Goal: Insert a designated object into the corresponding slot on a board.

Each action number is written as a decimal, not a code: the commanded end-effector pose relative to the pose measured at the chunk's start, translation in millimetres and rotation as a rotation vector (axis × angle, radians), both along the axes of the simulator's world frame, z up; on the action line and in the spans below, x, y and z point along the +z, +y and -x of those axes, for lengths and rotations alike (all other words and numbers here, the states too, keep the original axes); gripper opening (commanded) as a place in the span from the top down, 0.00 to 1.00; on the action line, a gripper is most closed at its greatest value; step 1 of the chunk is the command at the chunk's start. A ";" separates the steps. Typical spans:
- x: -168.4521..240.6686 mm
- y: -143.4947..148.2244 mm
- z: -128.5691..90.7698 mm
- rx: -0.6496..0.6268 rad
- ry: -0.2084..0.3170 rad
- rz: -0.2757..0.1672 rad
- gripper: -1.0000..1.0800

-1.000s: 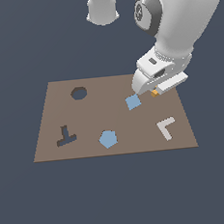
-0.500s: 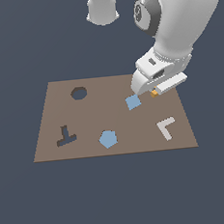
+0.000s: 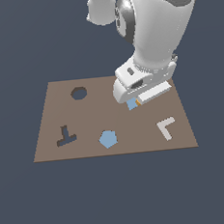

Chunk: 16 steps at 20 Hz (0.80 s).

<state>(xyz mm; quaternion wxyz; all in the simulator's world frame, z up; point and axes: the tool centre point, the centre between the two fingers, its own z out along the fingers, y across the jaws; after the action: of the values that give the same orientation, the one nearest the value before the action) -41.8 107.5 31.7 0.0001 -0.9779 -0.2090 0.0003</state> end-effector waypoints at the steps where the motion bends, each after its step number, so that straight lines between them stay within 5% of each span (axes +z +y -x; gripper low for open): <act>1: 1.0 -26.5 -12.0 -0.013 -0.001 0.000 1.00; 16: 6.5 -201.2 -87.7 -0.092 0.000 0.001 1.00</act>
<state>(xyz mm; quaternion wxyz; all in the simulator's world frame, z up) 39.6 -79.5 37.6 -0.0007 -0.9862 -0.1659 0.0003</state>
